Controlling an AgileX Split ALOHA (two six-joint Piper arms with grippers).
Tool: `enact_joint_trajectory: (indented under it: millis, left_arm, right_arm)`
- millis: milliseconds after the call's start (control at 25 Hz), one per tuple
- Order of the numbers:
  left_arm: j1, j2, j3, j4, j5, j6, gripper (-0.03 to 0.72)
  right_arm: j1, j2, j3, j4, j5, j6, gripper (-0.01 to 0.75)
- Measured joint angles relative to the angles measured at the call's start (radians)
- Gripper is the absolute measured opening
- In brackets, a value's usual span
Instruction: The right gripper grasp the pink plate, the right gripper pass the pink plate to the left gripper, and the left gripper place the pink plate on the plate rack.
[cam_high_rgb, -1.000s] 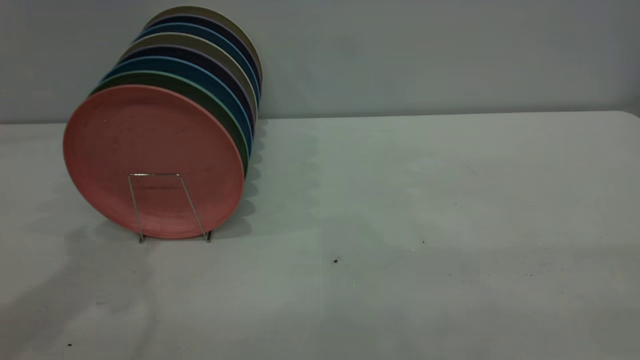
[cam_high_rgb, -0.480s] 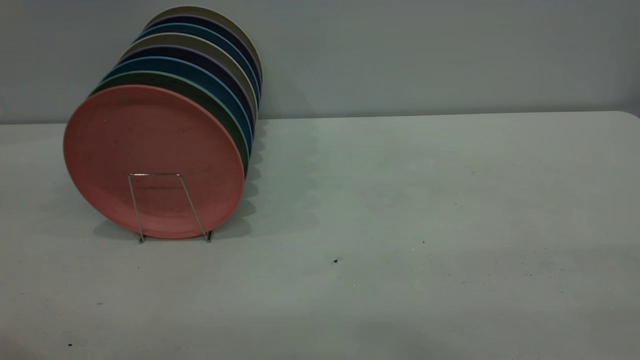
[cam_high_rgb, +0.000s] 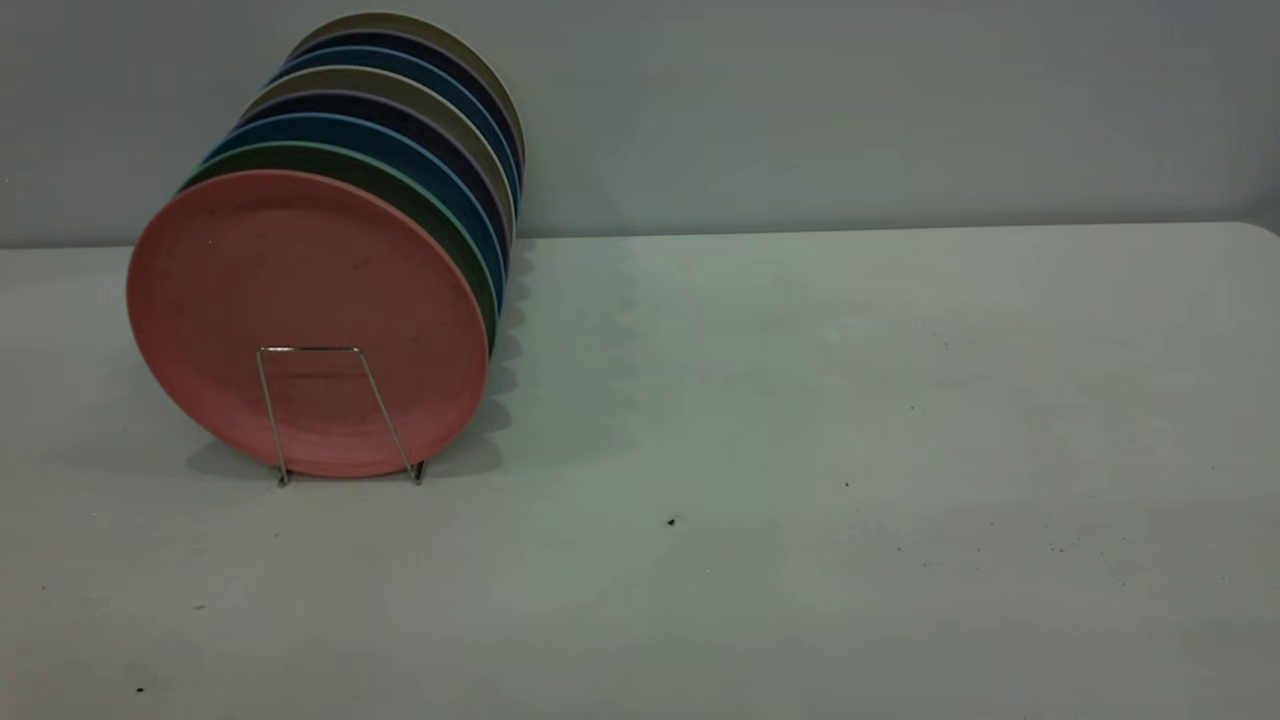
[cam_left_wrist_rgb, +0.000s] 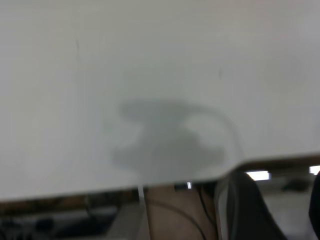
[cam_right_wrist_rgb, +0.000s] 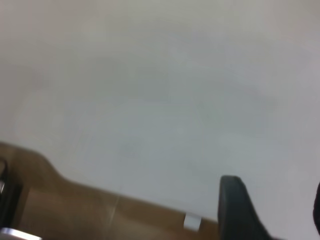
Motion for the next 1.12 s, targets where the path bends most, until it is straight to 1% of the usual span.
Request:
enact_joint_trajectory:
  millis: [160,240,480,560,800,1120]
  left_arm:
    - [0.000,-0.091,0.163,0.002,0.000,-0.007,0.337]
    - [0.000,-0.155,0.221,-0.002,0.000,-0.009,0.337]
    - [0.000,-0.418,0.341,-0.091,-0.009,-0.010,0.337]
    - [0.000,-0.506,0.382,-0.111,-0.031,-0.001,0.337]
    - [0.000,-0.716,0.393,-0.112,-0.040,0.011,0.337]
    - [0.000,-0.831,0.393,-0.087,-0.039,0.011,0.337]
  right_arm:
    - [0.000,-0.098,0.000,-0.010,0.000,0.012,0.385]
    - [0.000,-0.136,0.000,-0.009,0.001,0.014,0.385]
    - [0.000,-0.169,0.000,-0.009,0.006,0.014,0.385]
    - [0.000,-0.169,0.000,-0.005,0.006,0.014,0.385]
    - [0.000,-0.169,0.000,-0.006,0.006,0.014,0.385]
    - [0.000,-0.169,0.000,-0.006,0.006,0.016,0.385]
